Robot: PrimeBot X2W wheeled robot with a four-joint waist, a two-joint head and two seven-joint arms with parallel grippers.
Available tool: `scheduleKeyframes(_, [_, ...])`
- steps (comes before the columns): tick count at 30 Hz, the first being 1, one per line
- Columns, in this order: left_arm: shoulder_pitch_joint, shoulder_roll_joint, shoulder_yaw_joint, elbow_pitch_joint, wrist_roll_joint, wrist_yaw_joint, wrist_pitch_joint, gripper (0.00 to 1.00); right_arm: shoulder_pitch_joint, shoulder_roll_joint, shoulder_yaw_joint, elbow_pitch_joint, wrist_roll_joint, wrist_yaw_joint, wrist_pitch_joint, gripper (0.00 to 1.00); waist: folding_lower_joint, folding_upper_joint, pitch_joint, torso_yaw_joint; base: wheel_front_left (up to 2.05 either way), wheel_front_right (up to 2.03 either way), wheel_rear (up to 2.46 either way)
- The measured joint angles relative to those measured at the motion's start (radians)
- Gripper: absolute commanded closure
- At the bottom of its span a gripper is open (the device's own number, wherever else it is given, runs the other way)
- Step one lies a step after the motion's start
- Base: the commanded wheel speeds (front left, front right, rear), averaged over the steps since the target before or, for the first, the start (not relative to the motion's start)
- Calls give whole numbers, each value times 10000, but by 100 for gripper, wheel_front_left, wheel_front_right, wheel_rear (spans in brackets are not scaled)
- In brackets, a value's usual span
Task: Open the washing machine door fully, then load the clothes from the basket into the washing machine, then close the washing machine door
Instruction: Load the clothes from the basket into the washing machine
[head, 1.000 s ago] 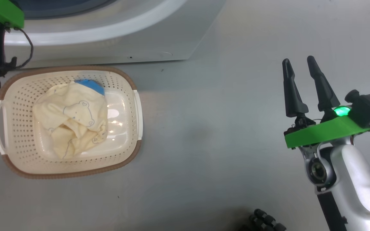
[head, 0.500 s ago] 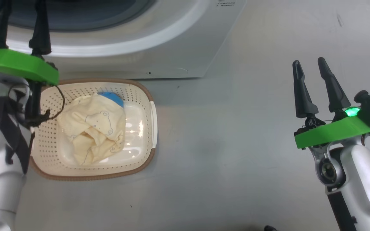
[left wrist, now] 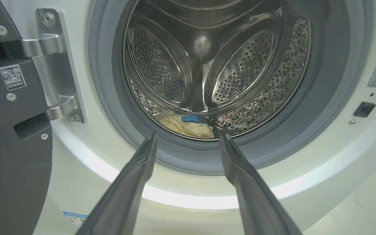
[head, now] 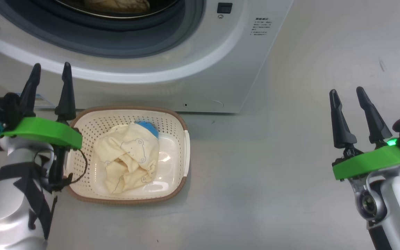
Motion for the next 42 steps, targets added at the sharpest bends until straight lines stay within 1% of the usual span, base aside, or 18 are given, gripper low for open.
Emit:
scheduleKeyframes(8, [1101,-88,54,-414,73,0,0,0,515,-184,-115,59,27,0,0,0,0,0,-578,351,0,0,0])
scheduleKeyframes(20, [2556,-98,516,-1156,215,0,0,0,1098,-382,-355,52,19,0,0,0,0,0,-1099,646,0,0,0])
scheduleKeyframes(25, [3037,-119,594,-1429,347,0,0,0,1146,-412,-431,44,10,0,0,0,0,0,-1239,680,0,0,0])
scheduleKeyframes(33, [4012,-140,1074,-1998,447,0,0,0,1691,-435,-573,54,-36,0,0,0,0,0,-1525,681,0,0,0])
scheduleKeyframes(37, [4565,-151,1227,-2458,560,0,0,0,1731,-435,-648,38,-50,0,0,0,0,0,-1660,652,0,0,0])
scheduleKeyframes(42, [5033,-190,1427,-2679,602,0,0,0,1805,-428,-692,19,-52,0,0,0,0,0,-1716,611,0,0,0])
